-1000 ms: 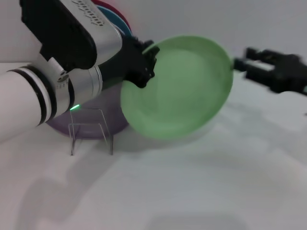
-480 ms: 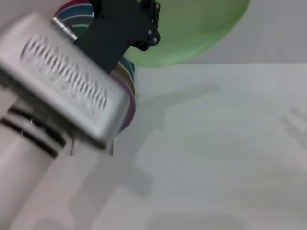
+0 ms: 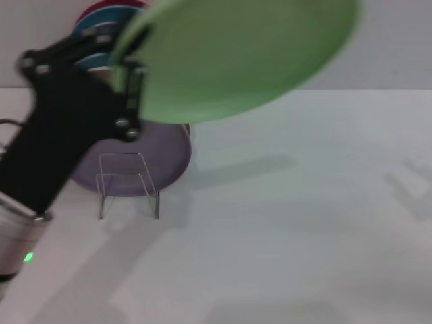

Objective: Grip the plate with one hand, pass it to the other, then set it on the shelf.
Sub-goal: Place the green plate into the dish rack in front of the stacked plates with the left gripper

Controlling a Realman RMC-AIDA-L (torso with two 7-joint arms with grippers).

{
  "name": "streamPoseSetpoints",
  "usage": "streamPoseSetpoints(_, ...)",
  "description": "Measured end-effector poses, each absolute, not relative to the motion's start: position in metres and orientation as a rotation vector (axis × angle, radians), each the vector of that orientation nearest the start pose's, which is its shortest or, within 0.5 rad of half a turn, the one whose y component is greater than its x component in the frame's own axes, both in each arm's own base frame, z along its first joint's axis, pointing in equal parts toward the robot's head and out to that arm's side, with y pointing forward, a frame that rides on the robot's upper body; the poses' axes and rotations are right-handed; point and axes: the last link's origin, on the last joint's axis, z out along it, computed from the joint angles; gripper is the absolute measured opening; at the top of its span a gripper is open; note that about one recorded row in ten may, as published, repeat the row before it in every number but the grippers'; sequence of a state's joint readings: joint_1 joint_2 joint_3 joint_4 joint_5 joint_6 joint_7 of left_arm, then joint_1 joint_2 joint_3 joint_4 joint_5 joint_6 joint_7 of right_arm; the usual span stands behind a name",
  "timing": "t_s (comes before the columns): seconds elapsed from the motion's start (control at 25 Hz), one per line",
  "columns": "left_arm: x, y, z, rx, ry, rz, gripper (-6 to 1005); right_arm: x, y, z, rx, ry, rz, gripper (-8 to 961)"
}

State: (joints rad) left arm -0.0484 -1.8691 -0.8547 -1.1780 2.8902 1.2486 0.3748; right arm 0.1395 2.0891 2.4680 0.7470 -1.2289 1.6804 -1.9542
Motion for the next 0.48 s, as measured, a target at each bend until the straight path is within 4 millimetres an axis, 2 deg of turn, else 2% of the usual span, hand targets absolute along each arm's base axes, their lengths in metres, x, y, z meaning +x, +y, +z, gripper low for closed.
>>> streamPoseSetpoints(0.04, -0.174, 0.251, 0.022, -1.645, 0.351, -1.059, 81, 0.310, 0.253, 0.096, -1.945, 0.401, 1.195, 584)
streamPoseSetpoints(0.08, -0.174, 0.251, 0.022, -1.645, 0.351, -1.059, 81, 0.310, 0.253, 0.096, -1.945, 0.401, 1.195, 585)
streamPoseSetpoints(0.12, -0.191, 0.255, 0.026, -1.641, 0.285, -1.069, 81, 0.313, 0.251, 0.092, -1.928, 0.363, 1.170, 586)
streamPoseSetpoints(0.24, -0.220, 0.259, 0.032, -1.627, 0.226, -1.076, 82, 0.320, 0.248, 0.082, -1.873, 0.326, 1.133, 588)
streamPoseSetpoints(0.28, -0.220, 0.259, 0.032, -1.627, 0.226, -1.076, 81, 0.322, 0.248, 0.080, -1.856, 0.323, 1.125, 589)
streamPoseSetpoints(0.36, -0.245, 0.261, 0.038, -1.634, 0.157, -1.112, 79, 0.324, 0.248, 0.076, -1.835, 0.316, 1.119, 591)
streamPoseSetpoints(0.44, -0.253, 0.262, 0.038, -1.650, 0.146, -1.114, 77, 0.325, 0.250, 0.073, -1.824, 0.319, 1.114, 592)
streamPoseSetpoints(0.48, -0.258, 0.263, 0.038, -1.664, 0.146, -1.107, 76, 0.325, 0.251, 0.072, -1.822, 0.323, 1.114, 625)
